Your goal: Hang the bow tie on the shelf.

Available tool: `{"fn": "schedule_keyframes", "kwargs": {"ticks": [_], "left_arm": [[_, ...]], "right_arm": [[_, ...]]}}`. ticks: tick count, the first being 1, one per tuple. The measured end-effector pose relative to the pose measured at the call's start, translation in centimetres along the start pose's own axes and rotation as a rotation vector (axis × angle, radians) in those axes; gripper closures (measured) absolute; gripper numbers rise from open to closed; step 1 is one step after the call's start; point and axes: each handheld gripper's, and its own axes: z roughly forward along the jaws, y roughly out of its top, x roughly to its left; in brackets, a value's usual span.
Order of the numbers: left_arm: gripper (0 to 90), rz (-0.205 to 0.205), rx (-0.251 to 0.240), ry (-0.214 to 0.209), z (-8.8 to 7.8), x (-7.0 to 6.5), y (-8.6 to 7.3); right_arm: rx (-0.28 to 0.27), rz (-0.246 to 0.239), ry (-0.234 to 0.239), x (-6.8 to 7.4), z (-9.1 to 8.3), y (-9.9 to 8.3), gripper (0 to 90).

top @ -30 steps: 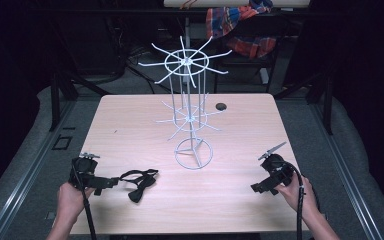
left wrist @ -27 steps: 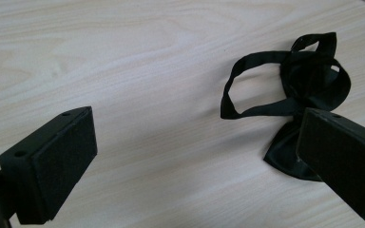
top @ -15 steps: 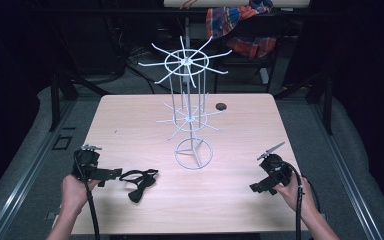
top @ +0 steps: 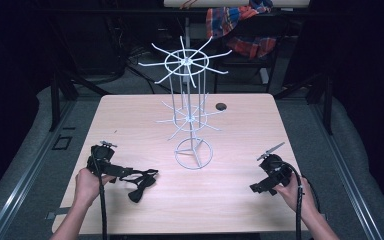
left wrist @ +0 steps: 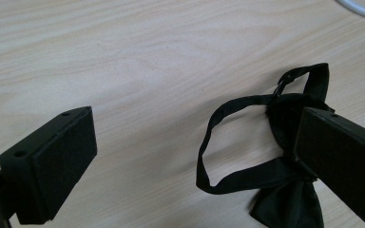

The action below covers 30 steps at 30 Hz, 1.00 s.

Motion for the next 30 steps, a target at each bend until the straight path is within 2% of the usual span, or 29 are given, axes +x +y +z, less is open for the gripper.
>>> {"fn": "schedule_keyframes", "kwargs": {"ticks": [2,4,5,9,11,12,13,14,15,18,23,24,27,28,30], "left_arm": [[1.6,0.002,0.008,-0.004,0.2,0.0,0.1],[11.7,0.012,0.021,-0.010,0.4,-0.1,0.1],[11.7,0.018,0.024,-0.012,0.5,-0.1,0.0],[29.2,0.026,0.036,-0.017,0.6,0.0,-0.1],[32.5,0.023,0.039,-0.016,0.7,0.0,-0.2],[40.2,0.028,0.046,-0.026,0.8,0.1,-0.2],[43.1,0.028,0.046,-0.026,0.8,0.1,-0.2],[43.1,0.020,0.047,-0.020,0.9,0.1,-0.3],[48.2,0.020,0.060,-0.014,1.0,0.1,-0.3],[52.3,0.009,0.078,-0.013,1.3,0.0,-0.4],[60.0,0.021,0.117,-0.011,1.8,0.0,-0.5],[67.3,0.024,0.120,-0.010,1.9,-0.1,-0.5],[82.6,0.042,0.115,-0.008,1.9,-0.3,-0.6],[82.6,0.054,0.110,-0.002,1.8,-0.3,-0.6],[88.6,0.062,0.081,0.008,1.3,-0.6,-0.6]], "right_arm": [[-0.010,0.011,0.007,0.1,0.1,0.0,10.7],[-0.007,0.009,0.000,0.0,0.1,-0.1,11.0],[-0.007,0.009,0.000,0.0,0.1,-0.1,11.0],[0.008,0.000,-0.006,-0.1,0.0,0.0,11.8],[-0.002,0.007,-0.004,0.0,0.1,-0.1,12.0],[-0.005,0.009,-0.004,0.0,0.2,-0.1,12.3],[-0.005,0.009,-0.004,0.0,0.2,-0.1,12.3],[0.002,0.003,-0.006,0.0,0.1,0.0,12.5],[0.005,0.002,-0.006,0.0,0.1,0.0,12.7],[0.005,0.003,-0.006,0.0,0.1,0.0,12.9],[-0.004,0.009,-0.005,0.0,0.2,-0.1,13.0],[-0.003,0.010,-0.005,0.0,0.2,-0.1,13.1],[-0.005,0.013,-0.007,0.0,0.2,-0.1,13.1],[-0.008,0.016,0.000,0.0,0.2,-0.1,13.1],[-0.006,0.011,-0.004,0.0,0.2,-0.1,13.2]]}}
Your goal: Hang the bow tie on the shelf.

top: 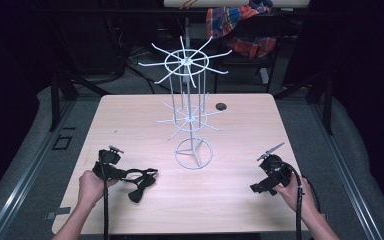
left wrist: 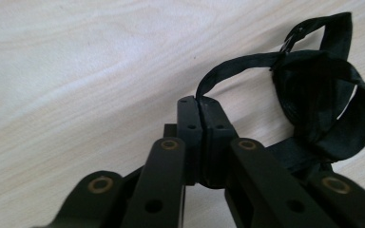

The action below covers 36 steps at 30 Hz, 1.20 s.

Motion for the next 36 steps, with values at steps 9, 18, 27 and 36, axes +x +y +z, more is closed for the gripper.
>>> {"fn": "schedule_keyframes", "kwargs": {"ticks": [9,18,27,36], "left_arm": [[88.9,0.032,-0.066,0.022,-1.5,-0.7,0.1],[89.1,0.051,-0.124,0.015,-3.2,-1.7,0.1],[89.1,0.056,-0.192,0.013,-4.6,-2.2,0.1],[89.1,0.067,-0.227,0.004,-6.0,-2.5,0.3]], "right_arm": [[-0.005,0.005,0.007,-0.1,-0.2,-0.1,13.3],[0.000,0.001,0.004,0.0,-0.2,-0.1,13.2],[0.009,-0.006,0.001,-0.1,-0.2,0.0,13.3],[0.006,-0.006,-0.002,-0.1,-0.1,0.0,13.3]]}}
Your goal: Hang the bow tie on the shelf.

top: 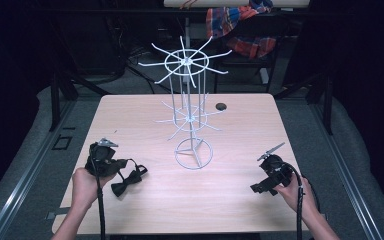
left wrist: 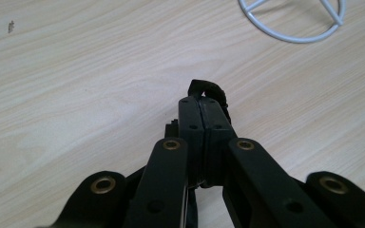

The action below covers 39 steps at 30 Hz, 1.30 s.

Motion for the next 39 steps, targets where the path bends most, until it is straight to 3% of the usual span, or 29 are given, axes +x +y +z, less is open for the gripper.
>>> {"fn": "schedule_keyframes", "kwargs": {"ticks": [18,32,39], "left_arm": [[89.1,-0.010,-0.054,0.016,-1.5,0.0,1.2],[89.1,0.010,-0.055,0.010,-1.7,-0.4,2.6],[89.1,0.012,-0.063,0.008,-1.6,-0.7,3.5]], "right_arm": [[0.002,-0.006,-0.004,0.0,0.1,0.0,13.3],[0.016,-0.012,-0.003,-0.1,0.1,0.0,13.5],[-0.009,0.007,0.003,0.0,0.2,0.0,13.6]]}}
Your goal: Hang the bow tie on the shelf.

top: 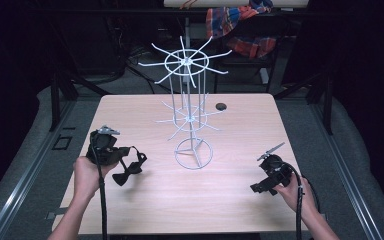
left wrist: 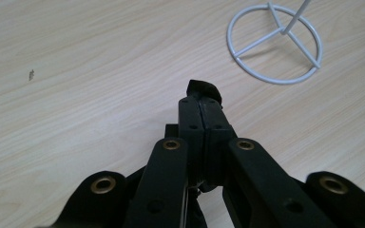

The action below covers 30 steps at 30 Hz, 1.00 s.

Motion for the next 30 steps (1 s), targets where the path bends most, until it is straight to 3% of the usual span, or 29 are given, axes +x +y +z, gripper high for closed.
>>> {"fn": "schedule_keyframes", "kwargs": {"ticks": [10,15,16,17,30], "left_arm": [[89.1,0.001,-0.018,-0.002,0.0,-0.2,1.1],[89.1,0.004,-0.020,-0.001,0.2,-0.4,1.7],[89.1,0.005,-0.020,0.000,0.2,-0.4,1.9],[89.1,0.000,-0.021,-0.002,0.2,-0.4,2.0],[89.1,-0.008,-0.047,-0.010,-0.3,-0.6,3.4]], "right_arm": [[0.027,-0.017,-0.004,0.0,-0.1,0.0,13.4],[0.013,-0.011,0.000,0.0,-0.2,0.0,12.9],[-0.019,0.012,0.001,0.2,0.0,-0.1,12.8],[0.022,-0.018,-0.001,0.0,-0.3,0.0,12.7],[0.010,-0.010,0.003,0.0,-0.2,0.0,10.8]]}}
